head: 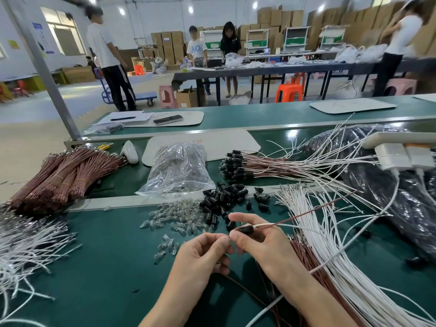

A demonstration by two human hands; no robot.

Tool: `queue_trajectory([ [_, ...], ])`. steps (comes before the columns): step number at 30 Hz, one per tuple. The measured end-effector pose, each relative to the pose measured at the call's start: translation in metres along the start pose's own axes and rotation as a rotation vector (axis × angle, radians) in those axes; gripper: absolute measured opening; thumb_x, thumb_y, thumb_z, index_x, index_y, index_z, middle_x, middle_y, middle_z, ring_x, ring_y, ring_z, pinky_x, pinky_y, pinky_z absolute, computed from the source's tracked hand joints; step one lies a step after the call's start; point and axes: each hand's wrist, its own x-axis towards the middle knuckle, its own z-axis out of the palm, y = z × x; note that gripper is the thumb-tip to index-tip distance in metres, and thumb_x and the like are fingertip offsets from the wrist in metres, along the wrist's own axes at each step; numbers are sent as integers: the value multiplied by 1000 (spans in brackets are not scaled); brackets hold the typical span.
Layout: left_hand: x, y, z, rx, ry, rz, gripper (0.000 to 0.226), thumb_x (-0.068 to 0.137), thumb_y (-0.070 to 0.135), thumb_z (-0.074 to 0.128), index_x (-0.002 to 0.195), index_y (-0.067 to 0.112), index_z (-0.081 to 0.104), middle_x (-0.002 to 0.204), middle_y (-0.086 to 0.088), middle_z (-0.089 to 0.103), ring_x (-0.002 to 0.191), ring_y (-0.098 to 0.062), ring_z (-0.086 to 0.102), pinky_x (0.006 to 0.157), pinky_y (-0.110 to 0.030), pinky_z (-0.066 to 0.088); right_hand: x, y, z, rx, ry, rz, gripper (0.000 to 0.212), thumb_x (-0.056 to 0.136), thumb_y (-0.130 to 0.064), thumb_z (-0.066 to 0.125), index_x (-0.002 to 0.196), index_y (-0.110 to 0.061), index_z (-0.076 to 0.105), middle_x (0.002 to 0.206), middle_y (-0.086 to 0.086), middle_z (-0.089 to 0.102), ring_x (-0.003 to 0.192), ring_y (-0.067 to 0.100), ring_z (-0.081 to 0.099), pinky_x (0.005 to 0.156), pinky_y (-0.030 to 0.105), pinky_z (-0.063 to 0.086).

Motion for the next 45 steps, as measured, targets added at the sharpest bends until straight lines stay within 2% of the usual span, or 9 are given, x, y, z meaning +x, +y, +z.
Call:
queue_trajectory([
  [5,2,0,-3,-15,-54,-5,26,77,36,74,86,12,76,83,-8,72,67,-15,64,61,-25,55,2,1,-2,4,-52,7,32,90,-27,75,114,-48,70,94,0,76,82,14,71,80,23,55],
  [8,4,2,-8,-47,22,0,22,77,34,73,83,14,76,83,-10,71,68,-15,63,59,-26,55,3,-1,-5,131,-43,-23,27,87,-40,72,113,-45,70,107,-1,77,95,15,73,80,24,58],
  [15,12,13,-34,-80,168,17,32,77,31,71,92,3,70,82,-10,73,63,-11,63,57,-23,55,8,-10,-47,607,277,-56,24,91,-24,58,100,-15,78,94,11,74,81,20,71,70,26,61],
  [21,10,18,-45,-95,137,42,24,79,30,71,87,7,71,84,-10,72,66,-12,64,57,-24,55,3,-20,-54,578,203,-204,30,95,-18,54,118,-15,73,104,11,74,96,20,71,85,28,59],
  [26,12,22,-55,-115,212,58,26,82,28,69,93,4,69,84,-9,72,66,-11,63,59,-23,57,0,-22,-53,597,175,-194,35,89,-8,57,116,-21,75,109,13,75,100,22,73,85,27,59],
  [30,14,20,-58,-150,281,38,19,91,20,65,94,2,68,82,-9,71,63,-10,63,58,-23,58,4,-15,-55,673,277,-104,31,92,-7,57,112,-20,76,103,7,75,93,21,73,77,30,61],
  [33,14,17,-55,-146,289,23,16,91,18,66,93,3,69,80,-7,71,63,-9,63,57,-22,57,8,-10,-60,690,336,-49,33,99,-3,49,124,-12,68,102,7,74,91,21,71,73,29,61],
  [40,10,20,-47,-157,179,13,20,86,25,68,89,5,70,81,-7,71,64,-10,62,58,-22,55,2,-29,-75,561,453,-365,29,101,-11,48,118,-19,70,108,4,73,99,18,69,87,30,59],
  [45,11,12,-45,37,287,17,14,98,15,63,97,1,67,80,-6,73,64,-12,65,57,-25,56,3,-18,-74,373,660,-124,33,101,-2,43,112,-24,64,106,5,70,95,20,65,74,29,57],
])
